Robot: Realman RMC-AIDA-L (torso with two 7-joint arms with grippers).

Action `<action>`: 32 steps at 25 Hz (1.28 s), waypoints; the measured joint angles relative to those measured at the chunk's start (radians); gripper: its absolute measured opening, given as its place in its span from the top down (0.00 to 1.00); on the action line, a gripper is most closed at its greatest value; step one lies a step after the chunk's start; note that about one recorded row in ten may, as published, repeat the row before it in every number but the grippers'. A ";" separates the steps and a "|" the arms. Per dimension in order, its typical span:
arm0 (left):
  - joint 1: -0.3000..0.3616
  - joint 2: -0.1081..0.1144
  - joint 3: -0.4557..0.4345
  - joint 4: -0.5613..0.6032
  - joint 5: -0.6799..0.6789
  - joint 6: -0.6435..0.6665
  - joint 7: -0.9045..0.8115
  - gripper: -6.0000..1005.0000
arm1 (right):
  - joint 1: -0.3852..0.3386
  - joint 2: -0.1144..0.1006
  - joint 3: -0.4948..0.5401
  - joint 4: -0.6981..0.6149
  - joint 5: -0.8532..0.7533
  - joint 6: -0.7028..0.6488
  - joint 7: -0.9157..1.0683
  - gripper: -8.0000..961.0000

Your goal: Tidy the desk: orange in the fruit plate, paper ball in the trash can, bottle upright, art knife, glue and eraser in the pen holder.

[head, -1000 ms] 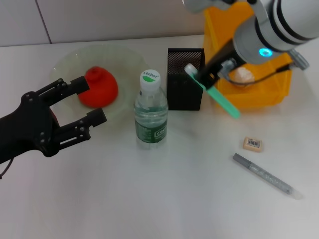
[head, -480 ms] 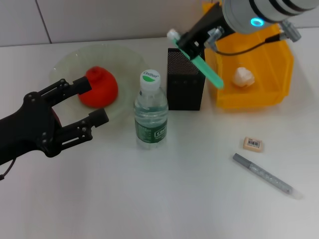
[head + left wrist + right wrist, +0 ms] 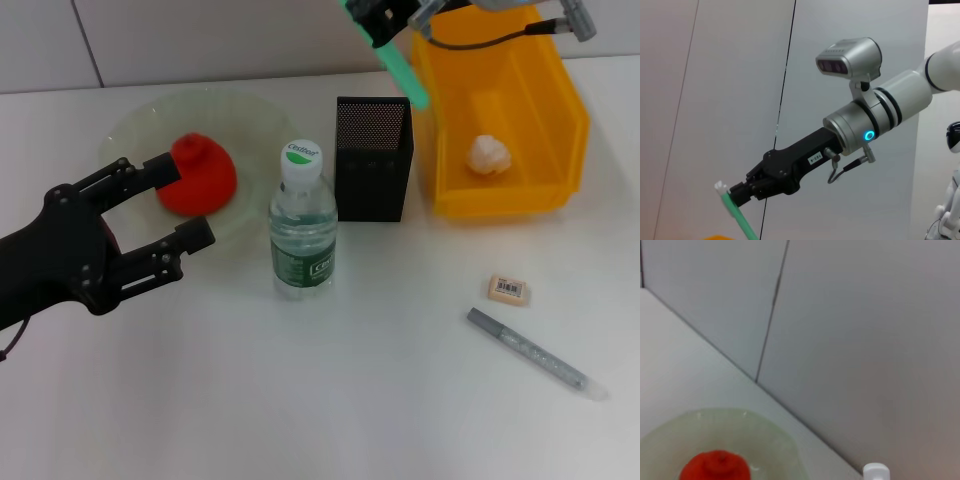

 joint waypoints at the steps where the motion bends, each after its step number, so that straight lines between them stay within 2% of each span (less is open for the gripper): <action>1: 0.000 0.000 0.000 0.000 0.000 0.000 0.000 0.22 | -0.008 0.001 0.000 0.004 0.000 0.018 -0.003 0.92; 8: -0.006 -0.001 0.000 -0.010 0.003 -0.004 0.002 0.22 | -0.077 0.003 -0.015 0.059 0.027 0.179 -0.036 0.90; 14: -0.007 0.000 0.000 -0.011 0.005 -0.004 0.005 0.22 | -0.143 0.004 -0.026 0.089 0.168 0.303 -0.147 0.89; 32: -0.004 0.002 -0.006 -0.012 0.005 -0.007 0.009 0.22 | -0.142 0.001 -0.088 0.303 0.204 0.472 -0.182 0.86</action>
